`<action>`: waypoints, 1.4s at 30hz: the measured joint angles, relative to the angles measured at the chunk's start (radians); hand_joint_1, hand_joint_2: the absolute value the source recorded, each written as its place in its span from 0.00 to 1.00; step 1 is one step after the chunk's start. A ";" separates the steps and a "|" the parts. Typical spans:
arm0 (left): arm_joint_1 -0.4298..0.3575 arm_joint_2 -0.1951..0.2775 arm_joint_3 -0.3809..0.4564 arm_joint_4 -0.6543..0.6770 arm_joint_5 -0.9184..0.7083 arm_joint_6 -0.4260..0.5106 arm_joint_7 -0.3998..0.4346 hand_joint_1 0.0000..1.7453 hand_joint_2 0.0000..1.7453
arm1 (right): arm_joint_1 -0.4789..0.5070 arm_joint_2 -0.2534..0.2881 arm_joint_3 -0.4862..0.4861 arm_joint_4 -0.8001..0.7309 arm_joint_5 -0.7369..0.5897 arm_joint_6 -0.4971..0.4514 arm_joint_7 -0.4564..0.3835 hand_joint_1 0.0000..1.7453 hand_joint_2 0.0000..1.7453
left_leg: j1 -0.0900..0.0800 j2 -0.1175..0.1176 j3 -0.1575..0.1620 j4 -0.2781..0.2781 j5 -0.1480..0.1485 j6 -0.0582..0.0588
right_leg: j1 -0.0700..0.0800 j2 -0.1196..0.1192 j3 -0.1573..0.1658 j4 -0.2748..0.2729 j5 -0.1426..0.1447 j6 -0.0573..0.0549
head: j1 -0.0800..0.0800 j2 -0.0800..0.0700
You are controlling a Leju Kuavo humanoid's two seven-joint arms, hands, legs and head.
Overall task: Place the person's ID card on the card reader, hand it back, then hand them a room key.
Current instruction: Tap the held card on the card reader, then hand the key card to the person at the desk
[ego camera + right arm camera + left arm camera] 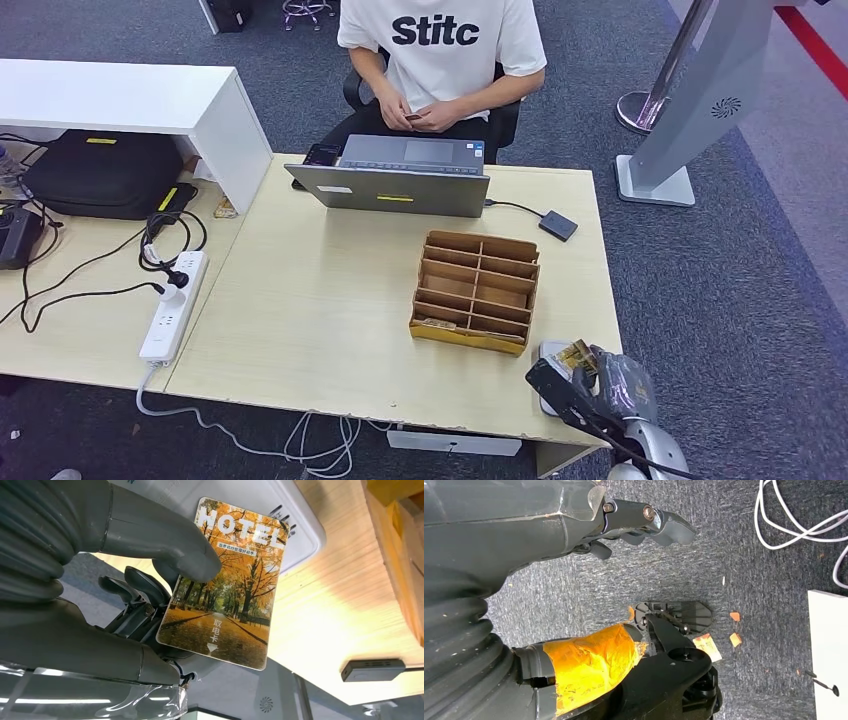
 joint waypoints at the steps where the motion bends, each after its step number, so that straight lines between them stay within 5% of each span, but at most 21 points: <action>1: 0.000 0.000 0.000 0.000 0.000 0.001 0.000 0.00 1.00 | -0.002 0.000 0.000 0.003 0.000 -0.006 -0.007 1.00 1.00 | 0.000 0.000 0.000 0.000 0.000 0.000 | 0.000 0.000 0.000 0.000 0.000 0.000 | 0.000 0.000; 21: 0.001 -0.001 0.000 0.000 0.013 0.017 0.009 0.00 1.00 | 0.111 -0.002 0.155 -0.438 -0.164 -0.203 -0.193 1.00 1.00 | 0.000 0.000 -0.001 0.000 0.000 0.000 | 0.000 0.000 -0.001 0.000 0.000 0.000 | 0.000 0.000; 30: -0.005 0.000 -0.035 0.000 -0.080 -0.017 0.008 0.00 1.00 | -0.258 0.011 0.309 -0.289 -0.290 -0.046 -0.127 1.00 1.00 | 0.000 0.000 -0.001 0.000 0.005 -0.001 | 0.000 0.000 -0.001 0.001 0.004 -0.001 | 0.000 0.000; 37: -0.019 -0.001 -0.085 0.000 -0.132 -0.037 0.038 0.00 1.00 | -0.585 0.066 0.307 0.027 -0.256 -0.040 -0.025 1.00 1.00 | 0.000 -0.001 -0.002 0.000 0.008 -0.002 | 0.000 0.000 -0.002 0.002 0.006 -0.001 | 0.000 0.000; 42: -0.025 -0.001 -0.106 0.000 -0.148 -0.041 0.047 0.00 1.00 | -0.687 0.091 0.286 0.177 -0.227 -0.051 0.017 1.00 1.00 | 0.000 -0.001 -0.003 0.000 0.008 -0.002 | 0.000 0.000 -0.004 0.001 0.006 -0.001 | 0.000 0.000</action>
